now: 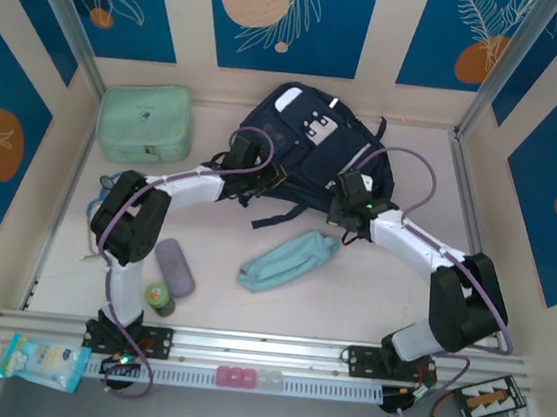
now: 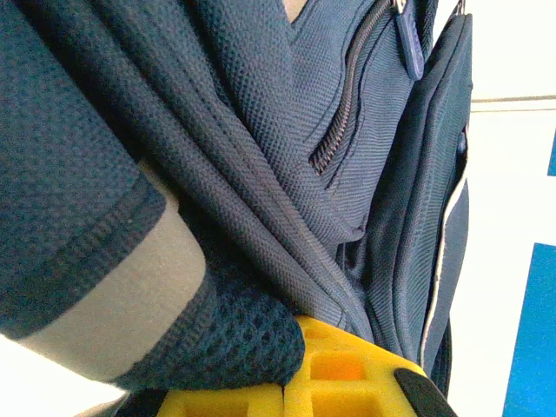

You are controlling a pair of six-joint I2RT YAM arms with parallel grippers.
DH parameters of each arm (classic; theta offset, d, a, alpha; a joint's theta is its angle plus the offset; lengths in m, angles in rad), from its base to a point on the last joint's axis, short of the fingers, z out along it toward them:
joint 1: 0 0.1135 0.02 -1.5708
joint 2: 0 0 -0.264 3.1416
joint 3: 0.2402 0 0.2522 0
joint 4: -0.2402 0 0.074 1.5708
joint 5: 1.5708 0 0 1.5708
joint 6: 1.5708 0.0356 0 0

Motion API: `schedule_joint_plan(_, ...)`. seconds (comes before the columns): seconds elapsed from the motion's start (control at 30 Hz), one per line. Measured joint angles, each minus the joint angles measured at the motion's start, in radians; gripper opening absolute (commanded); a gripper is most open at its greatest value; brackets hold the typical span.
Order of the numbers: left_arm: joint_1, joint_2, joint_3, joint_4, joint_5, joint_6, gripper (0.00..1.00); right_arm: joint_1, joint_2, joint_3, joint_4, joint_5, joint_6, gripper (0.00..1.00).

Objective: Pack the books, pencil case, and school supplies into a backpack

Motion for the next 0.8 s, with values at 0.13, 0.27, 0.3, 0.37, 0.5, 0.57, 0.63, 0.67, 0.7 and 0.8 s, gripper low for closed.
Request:
schedule_joint_plan(0.13,0.000,-0.002,-0.010,-0.003,0.032,0.026,0.00,-0.100,-0.046,-0.043,-0.021,-0.071,0.021,0.00)
schedule_joint_plan(0.27,0.000,-0.001,-0.010,-0.014,0.054,0.054,0.00,-0.159,-0.077,-0.047,-0.059,-0.140,0.013,0.00)
schedule_joint_plan(0.3,0.002,-0.001,-0.008,-0.022,0.055,0.066,0.00,-0.157,-0.087,-0.045,-0.069,-0.153,0.002,0.00)
schedule_joint_plan(0.37,0.011,0.004,0.012,-0.056,0.062,0.098,0.00,-0.133,-0.106,-0.035,-0.098,-0.175,-0.025,0.00)
schedule_joint_plan(0.5,0.052,0.065,0.128,-0.138,0.078,0.179,0.08,-0.048,-0.132,0.018,-0.153,-0.197,-0.087,0.00)
schedule_joint_plan(0.57,0.071,0.098,0.180,-0.167,0.077,0.222,0.19,-0.010,-0.149,0.047,-0.163,-0.236,-0.113,0.00)
schedule_joint_plan(0.63,0.086,0.120,0.217,-0.185,0.065,0.261,0.35,0.018,-0.163,0.077,-0.161,-0.295,-0.128,0.00)
schedule_joint_plan(0.67,0.092,0.122,0.225,-0.195,0.054,0.279,0.40,0.027,-0.163,0.092,-0.161,-0.322,-0.129,0.00)
schedule_joint_plan(0.7,0.099,0.122,0.227,-0.205,0.038,0.296,0.45,0.034,-0.163,0.108,-0.156,-0.352,-0.132,0.00)
schedule_joint_plan(0.8,0.121,0.111,0.226,-0.243,-0.016,0.343,0.53,0.048,-0.132,0.143,-0.138,-0.424,-0.129,0.00)
